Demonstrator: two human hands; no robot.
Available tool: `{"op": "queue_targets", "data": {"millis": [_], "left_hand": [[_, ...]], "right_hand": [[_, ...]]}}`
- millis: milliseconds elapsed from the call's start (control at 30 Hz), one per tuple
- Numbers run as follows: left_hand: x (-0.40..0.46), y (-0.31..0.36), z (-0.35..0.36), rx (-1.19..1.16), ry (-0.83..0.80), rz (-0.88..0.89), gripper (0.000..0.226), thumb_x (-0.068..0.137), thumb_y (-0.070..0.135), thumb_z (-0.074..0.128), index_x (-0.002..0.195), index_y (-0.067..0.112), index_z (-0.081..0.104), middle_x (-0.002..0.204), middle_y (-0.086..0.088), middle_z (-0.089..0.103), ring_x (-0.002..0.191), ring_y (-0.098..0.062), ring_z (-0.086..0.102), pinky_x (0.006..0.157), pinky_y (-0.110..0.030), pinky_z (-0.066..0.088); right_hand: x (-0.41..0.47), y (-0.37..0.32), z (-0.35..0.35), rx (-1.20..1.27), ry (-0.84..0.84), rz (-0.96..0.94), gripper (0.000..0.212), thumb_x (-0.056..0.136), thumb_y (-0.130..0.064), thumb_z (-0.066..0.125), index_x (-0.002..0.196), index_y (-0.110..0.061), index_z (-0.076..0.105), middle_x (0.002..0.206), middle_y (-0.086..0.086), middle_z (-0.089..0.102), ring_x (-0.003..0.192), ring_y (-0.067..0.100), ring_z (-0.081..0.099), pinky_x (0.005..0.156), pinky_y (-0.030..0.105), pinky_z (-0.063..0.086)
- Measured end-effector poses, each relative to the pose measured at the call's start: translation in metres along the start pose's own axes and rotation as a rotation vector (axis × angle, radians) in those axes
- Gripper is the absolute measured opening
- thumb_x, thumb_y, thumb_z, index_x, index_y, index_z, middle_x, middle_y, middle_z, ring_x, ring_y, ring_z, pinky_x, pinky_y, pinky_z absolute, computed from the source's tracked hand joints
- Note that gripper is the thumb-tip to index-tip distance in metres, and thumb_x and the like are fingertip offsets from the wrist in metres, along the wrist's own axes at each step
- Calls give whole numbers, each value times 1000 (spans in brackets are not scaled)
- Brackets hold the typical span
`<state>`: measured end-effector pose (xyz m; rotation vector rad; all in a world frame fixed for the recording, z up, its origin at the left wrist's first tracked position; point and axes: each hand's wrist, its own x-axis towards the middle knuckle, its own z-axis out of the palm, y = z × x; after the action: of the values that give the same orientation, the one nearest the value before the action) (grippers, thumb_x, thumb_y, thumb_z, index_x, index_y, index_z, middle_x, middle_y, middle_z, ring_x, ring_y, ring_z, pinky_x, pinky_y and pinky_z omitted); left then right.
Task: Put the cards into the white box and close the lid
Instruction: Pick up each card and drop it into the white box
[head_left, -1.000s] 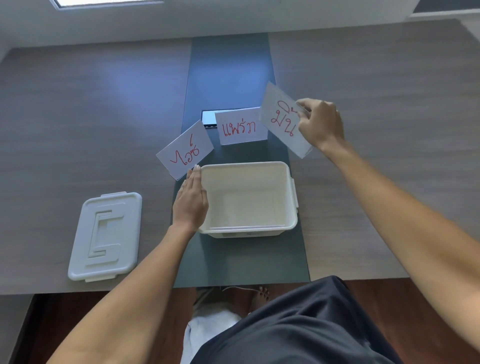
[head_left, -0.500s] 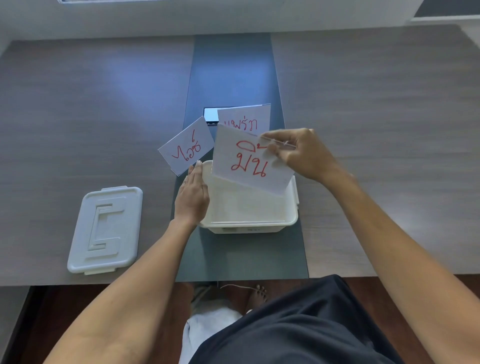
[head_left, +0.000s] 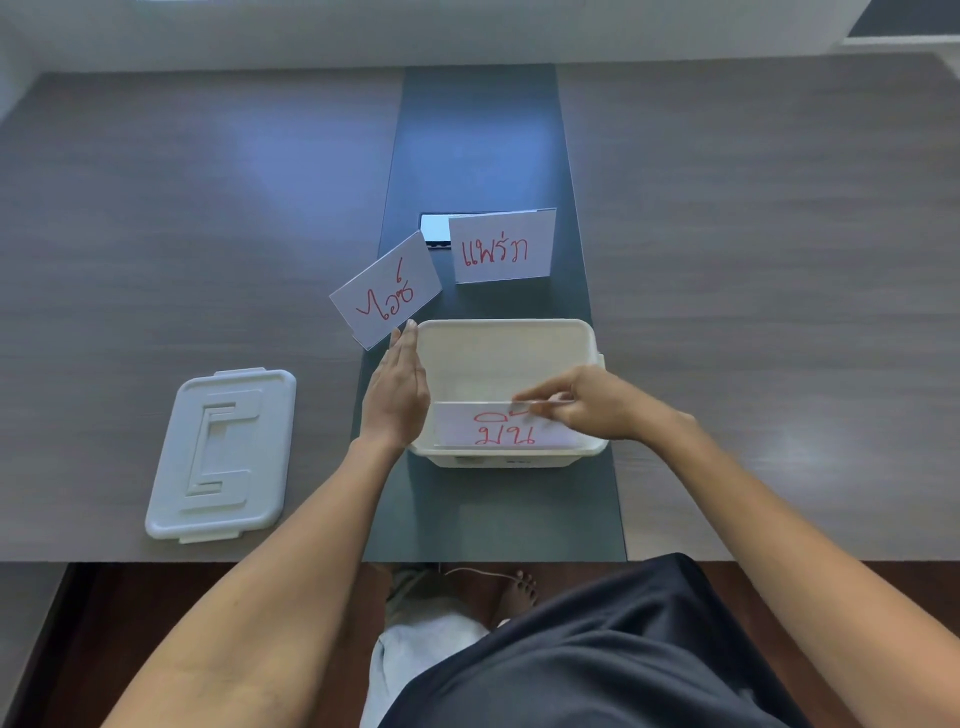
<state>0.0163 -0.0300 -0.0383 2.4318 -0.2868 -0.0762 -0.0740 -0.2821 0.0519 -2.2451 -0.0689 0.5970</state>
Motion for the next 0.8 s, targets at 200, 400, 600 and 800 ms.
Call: {"op": "queue_targets", "data": {"millis": [200, 400, 600, 800], "left_hand": [[0, 0, 1, 4, 4, -14, 51, 105, 17, 25, 156, 18, 22, 163, 1, 25, 152, -15, 15, 122, -41, 23], [-1, 1, 1, -7, 2, -20, 51, 105, 17, 26, 156, 19, 22, 163, 2, 24, 152, -15, 15, 122, -41, 23], [-1, 2, 0, -9, 8, -21, 51, 105, 18, 27, 156, 20, 23, 163, 3, 25, 152, -15, 15, 121, -42, 25], [-1, 4, -2, 6, 17, -20, 52, 104, 15, 27, 155, 19, 24, 162, 3, 26, 152, -14, 16, 121, -41, 24]], "right_hand": [[7, 13, 20, -56, -199, 51, 35, 96, -18, 52, 120, -35, 71, 124, -13, 69, 116, 7, 63, 107, 30, 46], [11, 14, 16, -84, -266, 55, 34, 98, -23, 50, 127, -31, 67, 130, -13, 66, 122, 10, 59, 110, 32, 42], [32, 1, -16, 15, 73, -68, 32, 100, -25, 55, 130, -21, 65, 127, -9, 68, 119, 7, 62, 109, 32, 45], [79, -4, -44, -115, 279, -148, 51, 102, -27, 51, 151, -21, 39, 159, -2, 32, 151, 16, 21, 123, 36, 17]]}}
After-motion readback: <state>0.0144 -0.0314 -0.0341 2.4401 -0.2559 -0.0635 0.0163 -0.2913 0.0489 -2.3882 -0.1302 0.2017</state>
